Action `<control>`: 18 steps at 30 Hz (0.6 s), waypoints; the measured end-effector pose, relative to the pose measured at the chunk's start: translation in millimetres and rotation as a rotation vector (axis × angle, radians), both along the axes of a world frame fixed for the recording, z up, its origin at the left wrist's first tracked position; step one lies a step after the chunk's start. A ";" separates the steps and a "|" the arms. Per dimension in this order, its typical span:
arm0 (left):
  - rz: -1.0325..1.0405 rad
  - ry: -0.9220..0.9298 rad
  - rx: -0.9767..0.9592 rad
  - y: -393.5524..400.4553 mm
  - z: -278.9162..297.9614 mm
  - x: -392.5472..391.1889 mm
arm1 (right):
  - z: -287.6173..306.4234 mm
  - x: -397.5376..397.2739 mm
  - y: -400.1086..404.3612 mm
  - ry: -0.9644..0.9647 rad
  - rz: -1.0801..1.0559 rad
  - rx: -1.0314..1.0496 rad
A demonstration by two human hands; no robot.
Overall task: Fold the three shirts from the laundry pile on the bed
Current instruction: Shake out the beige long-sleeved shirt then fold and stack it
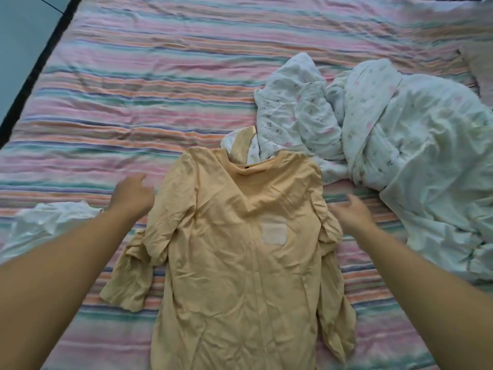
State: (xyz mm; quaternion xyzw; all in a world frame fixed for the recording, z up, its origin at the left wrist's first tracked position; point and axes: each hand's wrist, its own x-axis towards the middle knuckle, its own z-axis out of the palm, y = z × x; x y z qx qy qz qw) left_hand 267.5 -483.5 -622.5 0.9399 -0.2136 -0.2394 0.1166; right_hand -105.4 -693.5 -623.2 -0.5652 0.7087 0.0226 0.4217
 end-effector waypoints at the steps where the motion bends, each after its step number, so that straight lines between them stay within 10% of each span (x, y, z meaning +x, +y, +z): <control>1: 0.032 0.039 0.008 17.4 -9.1 -3.3 | -10.1 -15.3 14.0 0.052 -0.026 0.034; 11: -0.041 0.102 0.192 157.3 -69.1 -62.6 | -68.0 -112.0 138.2 0.181 -0.132 0.199; 18: 0.350 0.131 0.140 188.0 -66.5 -93.2 | -61.4 -108.6 167.0 0.195 -0.201 0.218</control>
